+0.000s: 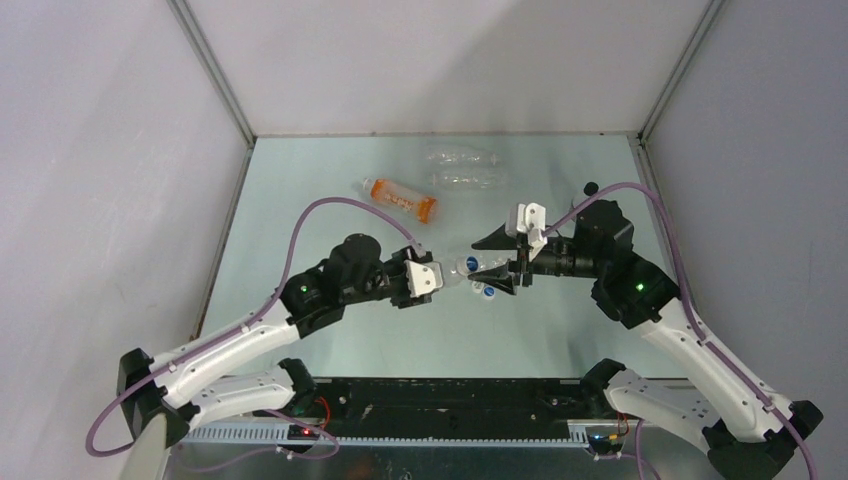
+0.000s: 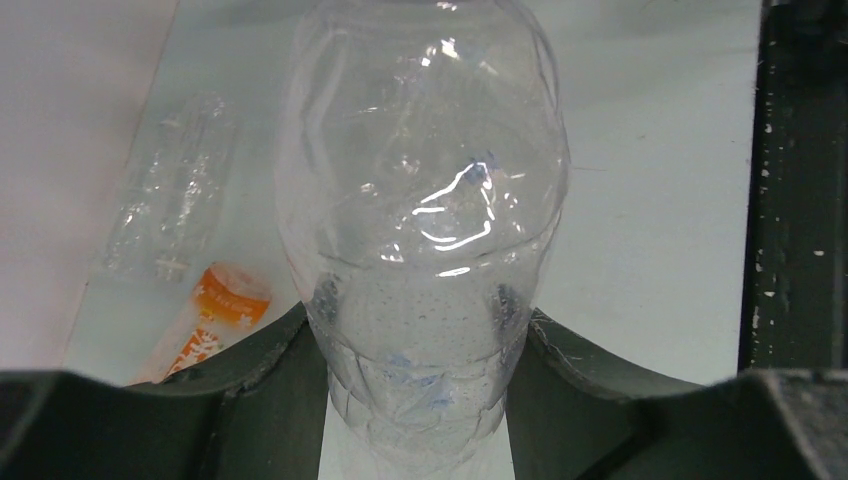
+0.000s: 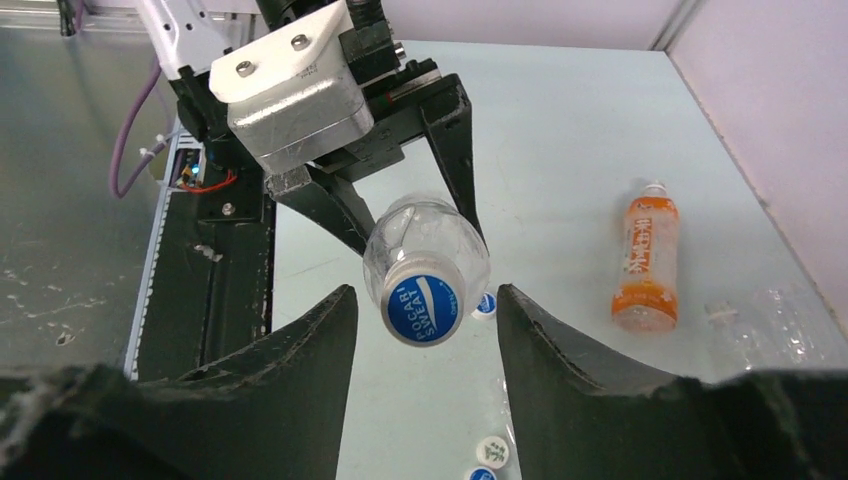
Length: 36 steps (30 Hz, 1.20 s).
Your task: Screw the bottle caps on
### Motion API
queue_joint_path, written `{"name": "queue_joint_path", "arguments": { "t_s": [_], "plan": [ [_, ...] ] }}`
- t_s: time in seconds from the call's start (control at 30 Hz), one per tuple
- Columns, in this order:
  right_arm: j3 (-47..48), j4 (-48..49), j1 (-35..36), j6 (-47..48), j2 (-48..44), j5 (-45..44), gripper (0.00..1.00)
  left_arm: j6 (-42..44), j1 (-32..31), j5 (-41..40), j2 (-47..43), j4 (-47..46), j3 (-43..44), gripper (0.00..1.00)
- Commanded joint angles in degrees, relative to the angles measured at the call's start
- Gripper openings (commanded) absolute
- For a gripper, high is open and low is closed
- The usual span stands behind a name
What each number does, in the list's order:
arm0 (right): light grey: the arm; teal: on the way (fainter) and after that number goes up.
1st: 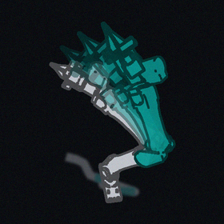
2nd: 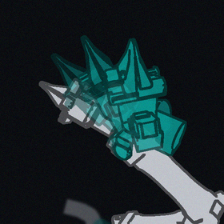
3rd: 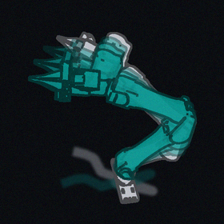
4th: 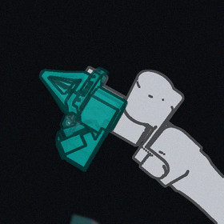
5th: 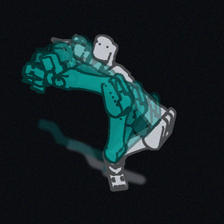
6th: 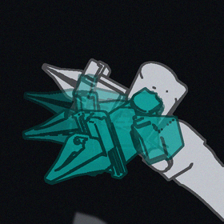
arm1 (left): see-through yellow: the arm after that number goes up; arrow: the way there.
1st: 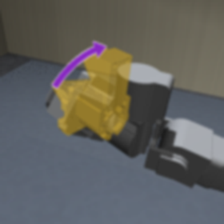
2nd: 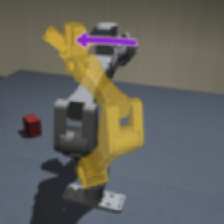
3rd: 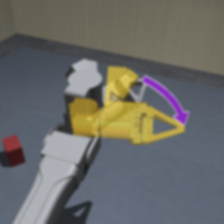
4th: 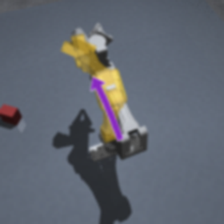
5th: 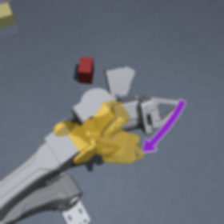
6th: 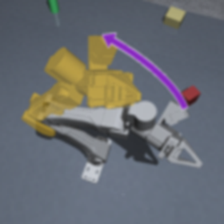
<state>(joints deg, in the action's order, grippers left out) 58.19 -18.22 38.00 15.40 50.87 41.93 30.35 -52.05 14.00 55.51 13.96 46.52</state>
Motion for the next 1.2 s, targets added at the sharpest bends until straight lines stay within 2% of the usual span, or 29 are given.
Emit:
{"name": "queue_joint_path", "arguments": {
  "t_s": [0.0, 0.27, 0.33, 0.37, 0.43, 0.47, 0.5, 0.6, 0.7, 0.77, 0.8, 0.83, 0.87, 0.93, 1.0, 1.17],
  "plan": [
    [0.2, 2.1, -0.3, 1.2, 1.2, 4.0, 0.52, -0.8, 0.3, 4.3, 0.5, 0.6, 3.1, 0.13],
    [0.2, 1.0, -0.1, -0.6, 2.2, 5.1, 0.34, -1.1, 0.3, 4.2, 0.8, -0.9, 3.6, 0.13],
    [0.2, 0.6, 0.3, -2.0, 2.6, 3.1, 0.23, -2.1, 0.3, 3.1, 0.5, -2.9, 3.0, 0.12],
    [0.2, 0.5, 0.8, -2.7, 2.7, 1.9, 0.12, -3.0, 0.3, 2.1, 0.2, -4.5, 2.4, 0.12],
    [0.1, 1.2, 1.9, -7.5, 2.8, -3.2, 0.0, -4.0, -0.3, -1.3, -0.3, -7.4, 1.2, 0.11],
    [0.1, 1.5, 2.3, -9.1, 2.8, -8.1, 0.0, -4.0, -0.8, -2.8, -0.6, -8.3, 0.7, 0.11],
    [0.2, 2.2, 3.5, -12.9, 2.9, -10.7, 0.0, -4.0, -1.9, -7.0, -1.2, -10.9, -0.6, 0.1],
    [0.1, 3.4, 7.0, -21.9, 3.3, -26.1, 0.0, -2.9, -4.6, -17.3, -2.2, -18.0, -3.9, 0.1],
    [0.1, 3.1, 9.3, -31.3, 3.4, -37.3, 0.0, -2.9, -7.0, -23.3, -2.3, -22.5, -5.9, 0.1],
    [0.2, 3.4, 10.7, -33.7, 3.5, -40.7, 0.0, -4.3, -7.3, -25.0, -2.1, -24.4, -6.9, 0.1],
    [0.1, 3.9, 11.4, -34.3, 3.6, -41.3, 0.11, -5.5, -7.3, -25.0, -1.9, -25.3, -7.3, 0.1],
    [0.1, 4.3, 11.8, -34.3, 3.6, -41.8, 0.17, -6.2, -7.4, -24.9, -1.8, -25.7, -7.6, 0.11],
    [0.0, 5.2, 12.3, -33.8, 3.6, -41.9, 0.29, -7.5, -7.4, -24.5, -1.7, -26.5, -8.0, 0.11],
    [-0.8, 7.6, 13.1, -32.5, 3.4, -41.9, 0.42, -9.4, -7.4, -24.1, -1.5, -27.5, -8.6, 0.11],
    [-2.0, 10.5, 13.6, -31.4, 2.9, -41.9, 0.47, -11.2, -7.4, -23.6, -1.3, -28.3, -8.9, 0.11],
    [-4.2, 15.5, 14.2, -31.2, 2.6, -41.9, 0.5, -14.0, -7.4, -22.5, -1.0, -29.5, -9.1, 0.11]
  ]
}}
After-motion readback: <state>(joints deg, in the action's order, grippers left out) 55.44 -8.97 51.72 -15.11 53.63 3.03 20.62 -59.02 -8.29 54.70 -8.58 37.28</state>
